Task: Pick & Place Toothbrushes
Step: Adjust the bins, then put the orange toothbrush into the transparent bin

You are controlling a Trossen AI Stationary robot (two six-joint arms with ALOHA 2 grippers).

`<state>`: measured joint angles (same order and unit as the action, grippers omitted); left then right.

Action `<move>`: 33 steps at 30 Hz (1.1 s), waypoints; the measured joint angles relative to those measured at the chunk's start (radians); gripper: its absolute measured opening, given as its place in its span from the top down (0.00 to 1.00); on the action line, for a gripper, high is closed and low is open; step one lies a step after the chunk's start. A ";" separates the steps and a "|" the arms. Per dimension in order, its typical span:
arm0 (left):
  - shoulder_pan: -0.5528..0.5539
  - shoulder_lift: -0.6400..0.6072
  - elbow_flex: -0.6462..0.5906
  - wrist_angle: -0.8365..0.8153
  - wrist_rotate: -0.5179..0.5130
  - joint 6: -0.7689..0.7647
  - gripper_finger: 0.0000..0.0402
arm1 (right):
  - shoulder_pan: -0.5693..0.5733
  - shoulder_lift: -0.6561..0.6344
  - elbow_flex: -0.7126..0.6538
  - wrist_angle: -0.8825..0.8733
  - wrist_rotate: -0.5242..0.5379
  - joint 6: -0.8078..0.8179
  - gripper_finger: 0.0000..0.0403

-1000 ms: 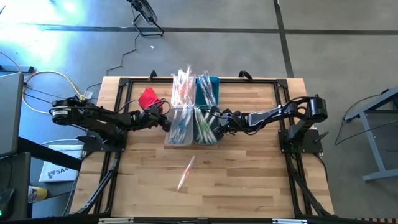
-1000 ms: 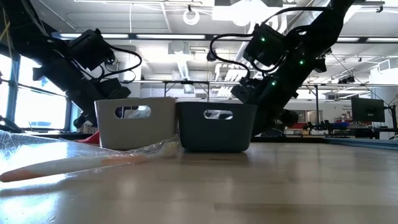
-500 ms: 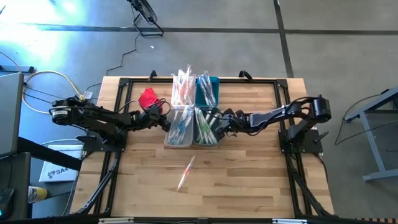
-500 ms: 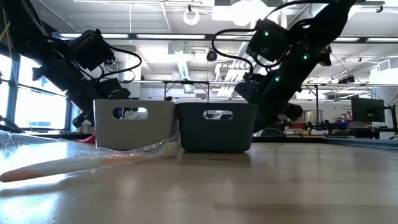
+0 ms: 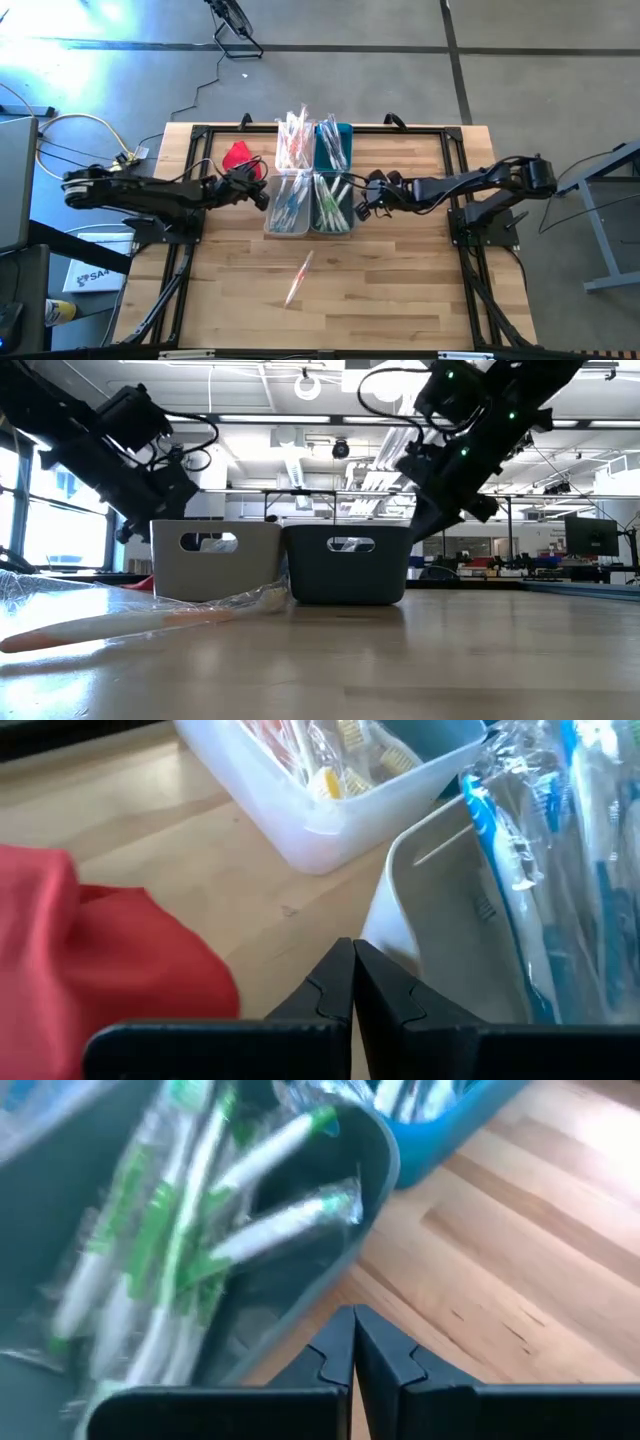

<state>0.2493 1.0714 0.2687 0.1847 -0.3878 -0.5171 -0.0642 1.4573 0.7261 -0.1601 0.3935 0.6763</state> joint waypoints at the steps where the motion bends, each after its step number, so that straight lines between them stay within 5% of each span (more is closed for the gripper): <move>1: 0.000 -0.027 0.000 -0.028 0.000 0.005 0.99 | 0.003 -0.010 0.000 -0.004 0.000 -0.001 0.99; 6: -0.001 -0.150 0.000 -0.125 0.016 0.030 0.99 | 0.022 -0.064 0.000 -0.062 0.000 -0.026 0.99; 15: -0.093 -0.290 0.000 -0.133 0.249 0.121 0.99 | 0.074 -0.169 0.000 -0.128 -0.010 -0.079 0.99; 26: -0.508 -0.300 0.000 -0.016 0.051 0.042 0.99 | 0.149 -0.227 0.000 -0.098 -0.001 -0.172 0.99; 33: -0.604 -0.303 0.000 0.021 0.038 0.045 0.99 | 0.159 -0.228 0.000 -0.090 -0.032 -0.281 0.99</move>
<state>-0.3544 0.7685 0.2684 0.2058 -0.3496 -0.4721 0.0944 1.2297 0.7265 -0.2497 0.3611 0.3950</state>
